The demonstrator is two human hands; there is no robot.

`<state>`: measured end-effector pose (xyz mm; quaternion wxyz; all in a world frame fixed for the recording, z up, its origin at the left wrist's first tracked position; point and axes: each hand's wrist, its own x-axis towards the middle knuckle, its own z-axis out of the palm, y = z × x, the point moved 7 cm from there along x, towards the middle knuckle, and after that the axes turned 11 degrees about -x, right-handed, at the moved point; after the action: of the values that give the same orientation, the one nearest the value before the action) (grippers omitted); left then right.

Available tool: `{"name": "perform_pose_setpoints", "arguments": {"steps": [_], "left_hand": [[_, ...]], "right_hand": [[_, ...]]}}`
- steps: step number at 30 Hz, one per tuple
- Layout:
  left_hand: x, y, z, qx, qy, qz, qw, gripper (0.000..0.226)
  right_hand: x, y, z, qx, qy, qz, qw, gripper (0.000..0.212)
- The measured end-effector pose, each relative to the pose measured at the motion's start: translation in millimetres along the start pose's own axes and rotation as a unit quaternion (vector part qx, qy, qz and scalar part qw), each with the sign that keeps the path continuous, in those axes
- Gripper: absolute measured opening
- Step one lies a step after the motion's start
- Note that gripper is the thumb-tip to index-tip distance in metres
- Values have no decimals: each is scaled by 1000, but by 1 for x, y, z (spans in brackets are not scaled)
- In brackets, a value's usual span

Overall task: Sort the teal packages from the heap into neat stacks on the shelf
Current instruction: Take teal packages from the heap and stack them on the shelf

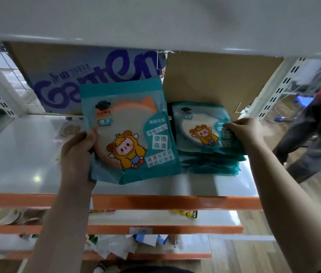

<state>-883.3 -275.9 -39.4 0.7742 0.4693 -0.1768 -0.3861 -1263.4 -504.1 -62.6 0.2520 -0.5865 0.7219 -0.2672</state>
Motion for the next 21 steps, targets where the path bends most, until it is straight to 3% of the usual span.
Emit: {"name": "perform_pose_setpoints", "arguments": {"steps": [8,12,16,21], "left_hand": [[8,-20,66,15,-55,-37,998,12],[9,-43,122,86,-120,-59,987,11],[15,-76,162,124,-146,-104,976,17],[26,-98,183,207,-138,-79,965,17]], "right_hand": [[-12,57,-1,100,19,-1,995,31],[-41,83,-6,-56,48,-69,995,19],[-65,90,-1,-193,91,-180,960,10],[-67,94,5,-219,112,-192,950,10]]}}
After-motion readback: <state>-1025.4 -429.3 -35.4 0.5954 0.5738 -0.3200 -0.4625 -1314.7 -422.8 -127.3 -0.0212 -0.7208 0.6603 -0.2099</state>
